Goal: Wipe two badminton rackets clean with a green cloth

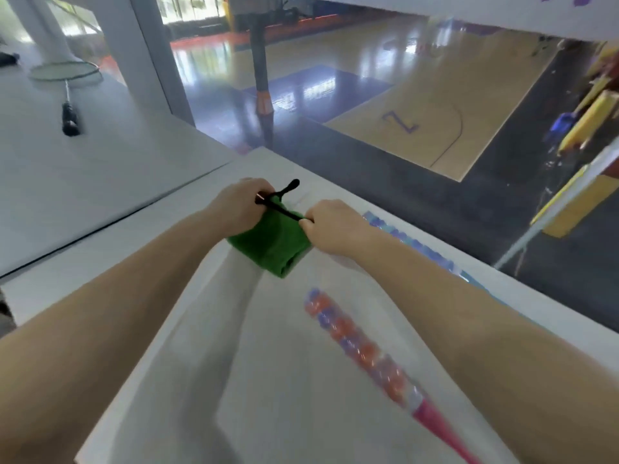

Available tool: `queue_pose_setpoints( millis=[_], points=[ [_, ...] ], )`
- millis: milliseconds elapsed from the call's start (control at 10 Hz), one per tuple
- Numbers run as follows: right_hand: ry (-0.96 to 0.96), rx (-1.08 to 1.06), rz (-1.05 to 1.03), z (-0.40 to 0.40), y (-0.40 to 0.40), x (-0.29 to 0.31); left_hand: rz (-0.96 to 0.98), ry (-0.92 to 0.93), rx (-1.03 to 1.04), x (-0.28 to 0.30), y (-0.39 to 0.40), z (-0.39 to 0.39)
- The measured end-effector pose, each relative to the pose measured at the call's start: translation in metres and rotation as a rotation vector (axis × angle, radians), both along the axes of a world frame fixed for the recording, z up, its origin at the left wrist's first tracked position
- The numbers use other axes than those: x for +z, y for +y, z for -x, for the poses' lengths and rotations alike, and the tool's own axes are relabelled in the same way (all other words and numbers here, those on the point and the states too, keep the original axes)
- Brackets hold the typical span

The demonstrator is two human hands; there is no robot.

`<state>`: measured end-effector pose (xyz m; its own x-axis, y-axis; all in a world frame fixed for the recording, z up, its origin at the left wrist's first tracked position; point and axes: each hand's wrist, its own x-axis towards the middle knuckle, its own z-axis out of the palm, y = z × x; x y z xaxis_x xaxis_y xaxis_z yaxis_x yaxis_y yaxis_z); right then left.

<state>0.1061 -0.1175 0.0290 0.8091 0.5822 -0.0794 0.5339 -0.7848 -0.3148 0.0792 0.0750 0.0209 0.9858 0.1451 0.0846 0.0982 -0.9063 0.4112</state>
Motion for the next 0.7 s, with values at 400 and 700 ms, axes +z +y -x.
queue_pose_setpoints(
  millis=[400, 700],
  points=[
    [-0.196, -0.159, 0.146, -0.088, -0.003, -0.003, 0.114, -0.048, -0.120, 0.007, -0.018, -0.120],
    [-0.203, -0.121, 0.208, -0.072, -0.033, 0.030, -0.006, 0.166, -0.042, 0.023, -0.032, -0.104]
  ],
)
